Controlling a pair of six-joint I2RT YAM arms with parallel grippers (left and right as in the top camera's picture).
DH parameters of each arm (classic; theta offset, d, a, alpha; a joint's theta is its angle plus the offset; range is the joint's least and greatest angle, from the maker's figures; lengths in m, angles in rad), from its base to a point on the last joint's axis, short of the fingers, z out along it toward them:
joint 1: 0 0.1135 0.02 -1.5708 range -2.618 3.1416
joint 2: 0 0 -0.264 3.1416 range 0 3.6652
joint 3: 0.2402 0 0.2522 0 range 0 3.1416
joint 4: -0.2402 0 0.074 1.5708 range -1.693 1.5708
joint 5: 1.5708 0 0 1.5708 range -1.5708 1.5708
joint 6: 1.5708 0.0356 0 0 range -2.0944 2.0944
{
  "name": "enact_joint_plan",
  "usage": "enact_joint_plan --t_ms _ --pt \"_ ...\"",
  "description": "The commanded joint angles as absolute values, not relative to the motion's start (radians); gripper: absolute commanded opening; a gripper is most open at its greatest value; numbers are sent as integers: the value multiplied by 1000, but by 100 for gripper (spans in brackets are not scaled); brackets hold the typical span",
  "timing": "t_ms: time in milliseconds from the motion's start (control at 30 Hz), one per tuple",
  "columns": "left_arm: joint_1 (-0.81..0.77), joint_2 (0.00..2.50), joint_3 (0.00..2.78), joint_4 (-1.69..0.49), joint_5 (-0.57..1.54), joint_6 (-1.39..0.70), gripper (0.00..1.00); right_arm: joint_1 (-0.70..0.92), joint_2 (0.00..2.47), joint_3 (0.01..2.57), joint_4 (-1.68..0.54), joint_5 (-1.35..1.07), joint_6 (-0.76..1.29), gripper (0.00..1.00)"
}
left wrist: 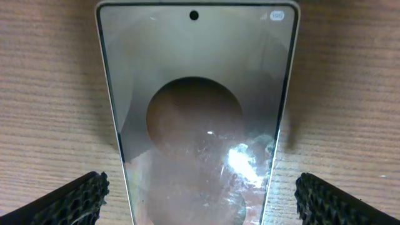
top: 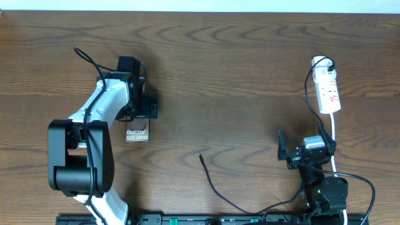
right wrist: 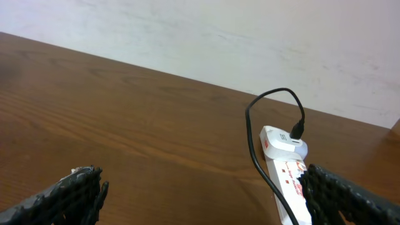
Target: Plug charger to phone and switch on socket
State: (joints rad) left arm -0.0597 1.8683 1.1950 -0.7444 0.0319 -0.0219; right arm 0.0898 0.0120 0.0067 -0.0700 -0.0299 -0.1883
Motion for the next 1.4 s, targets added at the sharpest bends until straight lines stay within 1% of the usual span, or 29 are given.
enact_joint_plan --t_ms 0,567,1367 --pt "-54 1875 1181 -752 40 -5 98 83 6 6 -75 -36 -181 99" --pt "-54 1875 1155 -768 40 -1 98 83 6 6 -75 -36 -181 99" --pt "-54 1875 1114 -704 33 7 98 83 6 6 -75 -36 -181 99"
